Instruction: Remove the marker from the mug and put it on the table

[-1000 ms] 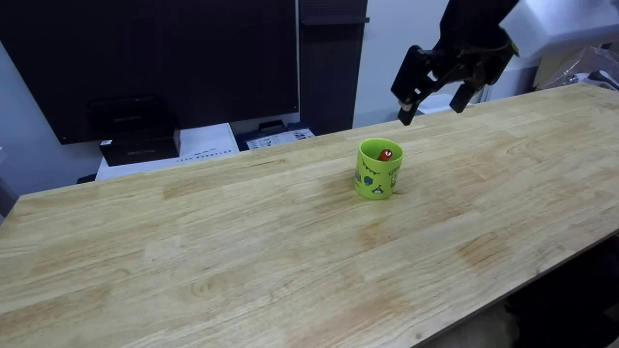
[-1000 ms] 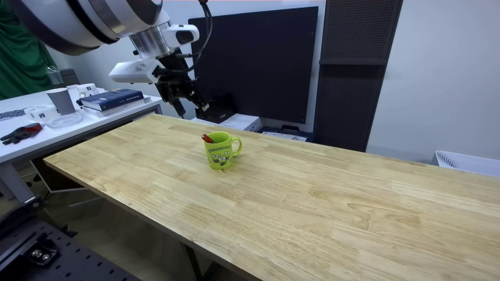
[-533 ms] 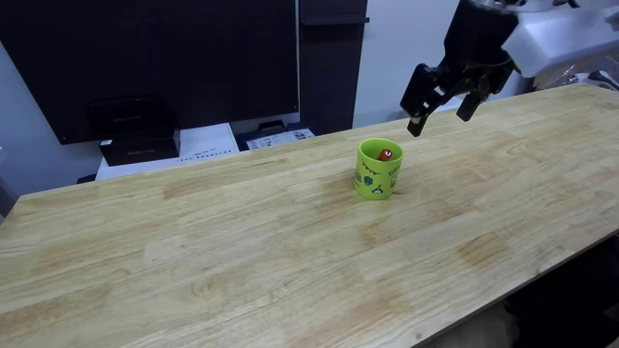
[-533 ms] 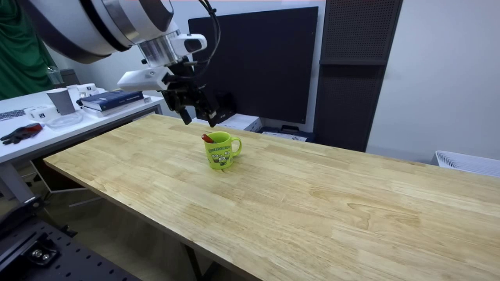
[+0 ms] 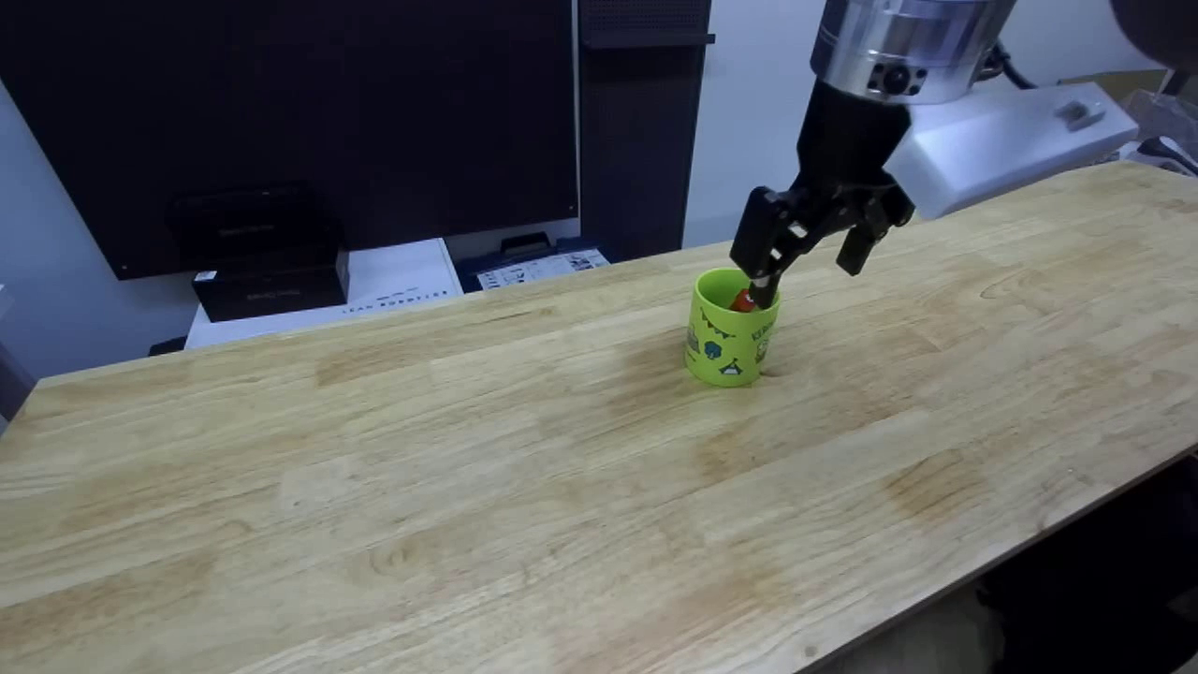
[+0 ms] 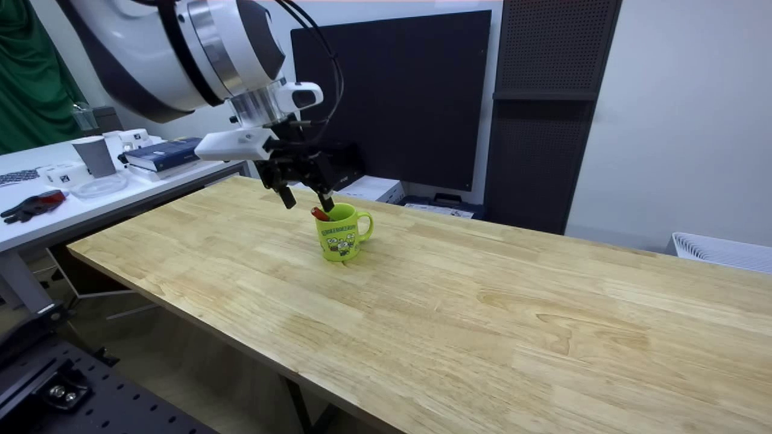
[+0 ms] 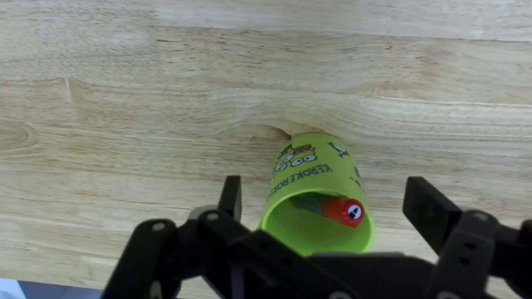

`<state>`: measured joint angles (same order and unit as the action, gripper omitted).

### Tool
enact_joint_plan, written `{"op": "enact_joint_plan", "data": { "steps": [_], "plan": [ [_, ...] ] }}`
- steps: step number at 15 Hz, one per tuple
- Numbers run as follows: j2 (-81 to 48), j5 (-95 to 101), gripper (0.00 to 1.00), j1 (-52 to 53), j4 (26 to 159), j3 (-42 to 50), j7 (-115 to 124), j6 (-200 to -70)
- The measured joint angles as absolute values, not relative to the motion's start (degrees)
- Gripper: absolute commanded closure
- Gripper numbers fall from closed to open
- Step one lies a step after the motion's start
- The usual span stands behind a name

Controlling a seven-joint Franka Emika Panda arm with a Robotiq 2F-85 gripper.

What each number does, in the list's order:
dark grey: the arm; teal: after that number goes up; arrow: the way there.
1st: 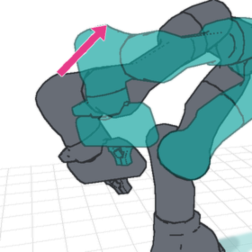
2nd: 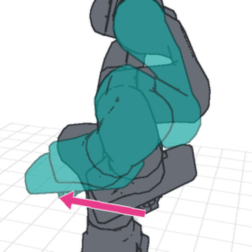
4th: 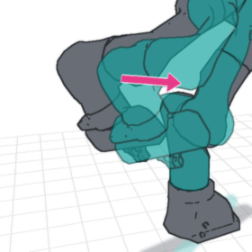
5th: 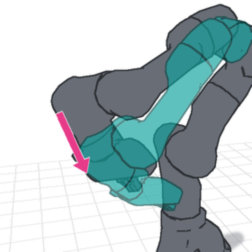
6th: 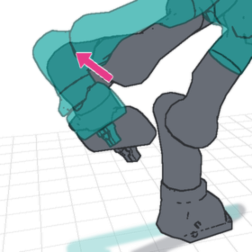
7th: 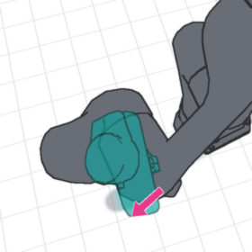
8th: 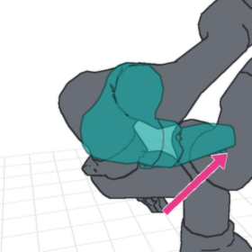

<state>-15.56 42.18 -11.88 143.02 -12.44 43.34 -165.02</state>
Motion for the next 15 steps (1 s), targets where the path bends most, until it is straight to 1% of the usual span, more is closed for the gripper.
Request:
{"op": "enact_joint_plan", "data": {
  "steps": [10,11,12,13,15],
  "plan": [
    [-23.5,44.0,0.00,-4.6,134.6,-7.9,46.1,-164.2],
    [-24.0,44.0,0.25,-3.9,133.9,-7.4,46.2,-164.2],
    [-24.5,44.0,0.27,-3.3,133.3,-6.9,46.2,-164.1],
    [-25.0,44.0,0.33,-2.7,132.8,-6.5,46.2,-164.1],
    [-25.9,43.9,0.48,-2.0,131.9,-5.9,46.2,-164.1]
  ]
}}
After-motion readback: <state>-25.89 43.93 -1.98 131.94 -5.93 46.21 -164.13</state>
